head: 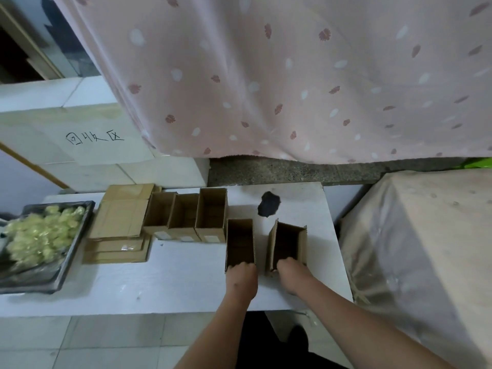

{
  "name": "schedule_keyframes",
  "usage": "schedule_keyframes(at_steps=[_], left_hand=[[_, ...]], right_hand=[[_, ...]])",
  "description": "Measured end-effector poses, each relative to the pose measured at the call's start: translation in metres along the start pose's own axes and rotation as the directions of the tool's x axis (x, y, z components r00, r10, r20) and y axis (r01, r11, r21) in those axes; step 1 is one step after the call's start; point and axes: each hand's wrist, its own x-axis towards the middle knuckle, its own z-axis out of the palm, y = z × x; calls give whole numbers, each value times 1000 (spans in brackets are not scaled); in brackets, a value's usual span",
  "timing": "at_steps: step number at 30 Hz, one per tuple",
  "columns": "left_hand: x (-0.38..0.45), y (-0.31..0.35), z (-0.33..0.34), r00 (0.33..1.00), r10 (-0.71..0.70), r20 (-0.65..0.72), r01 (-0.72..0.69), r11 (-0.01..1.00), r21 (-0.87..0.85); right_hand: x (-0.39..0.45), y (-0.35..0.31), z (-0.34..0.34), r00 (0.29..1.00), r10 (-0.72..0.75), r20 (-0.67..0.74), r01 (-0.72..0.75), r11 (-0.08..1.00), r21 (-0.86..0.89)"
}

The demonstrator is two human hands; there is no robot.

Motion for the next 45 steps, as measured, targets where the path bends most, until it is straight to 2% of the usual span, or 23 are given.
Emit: schedule_keyframes(at_steps=[3, 7, 10, 12, 13, 15, 17, 18, 20, 22, 24, 28, 31, 32, 34, 38, 40, 42, 44, 45], left_hand=[[-7, 2, -2, 999, -27, -20, 26, 998, -50], [-15, 12, -17, 994, -106, -25, 100, 979, -180], [-19, 32, -38, 979, -154, -135, 117, 962, -246], [-19, 50, -50, 951, -200, -234, 92, 911, -402], [-19, 60, -56, 937, -261, -230, 95, 827, -553], [-14, 79, -68, 924, -377, -63, 181, 577, -796], [-6, 97, -79, 902, -382, 199, 350, 383, -855], [-2, 105, -83, 884, -347, 314, 421, 295, -858], [3, 114, -88, 857, -249, 452, 489, 111, -865], [5, 118, -90, 859, -158, 488, 495, 4, -869], [11, 123, -87, 861, -101, 498, 496, -49, -867], [17, 134, -77, 885, -123, 449, 429, -158, -889], [22, 135, -65, 913, -145, 382, 345, -225, -911], [25, 132, -61, 925, -192, 328, 287, -212, -934], [29, 128, -55, 940, -279, 199, 173, -113, -978], [34, 120, -51, 934, -355, 40, 91, 128, -988], [36, 115, -50, 928, -364, -74, 36, 287, -957], [38, 110, -48, 935, -292, -202, -19, 527, -850], [38, 106, -46, 949, -139, -282, -88, 743, -663], [38, 106, -42, 949, -43, -311, -144, 820, -554]], right_hand=[[-1, 7, 1, 999, 26, -28, -23, 995, 102], [1, 23, -8, 986, 98, -136, -36, 916, 400], [1, 34, -19, 943, 249, -221, -51, 764, 643], [-1, 40, -24, 903, 378, -202, -68, 592, 803], [-3, 42, -26, 885, 429, -181, -68, 503, 862], [-10, 46, -27, 864, 481, -146, -27, 334, 942], [-19, 49, -27, 866, 477, -149, 58, 200, 978], [-25, 51, -27, 869, 465, -168, 91, 184, 979], [-35, 57, -24, 885, 410, -223, 127, 247, 960], [-42, 64, -21, 903, 337, -266, 159, 312, 937], [-48, 71, -19, 913, 290, -287, 171, 368, 914], [-57, 82, -22, 936, 186, -300, 193, 441, 877], [-61, 93, -24, 943, 184, -276, 148, 512, 846], [-61, 98, -24, 949, 181, -258, 127, 531, 838], [-62, 108, -24, 961, 166, -221, 96, 550, 830], [-65, 125, -33, 967, 146, -210, 75, 625, 777], [-66, 130, -40, 950, 168, -262, 77, 691, 719], [-65, 135, -47, 914, 157, -375, 119, 778, 616], [-62, 137, -52, 897, 66, -438, 172, 859, 482], [-59, 138, -53, 899, 12, -439, 189, 891, 412]])
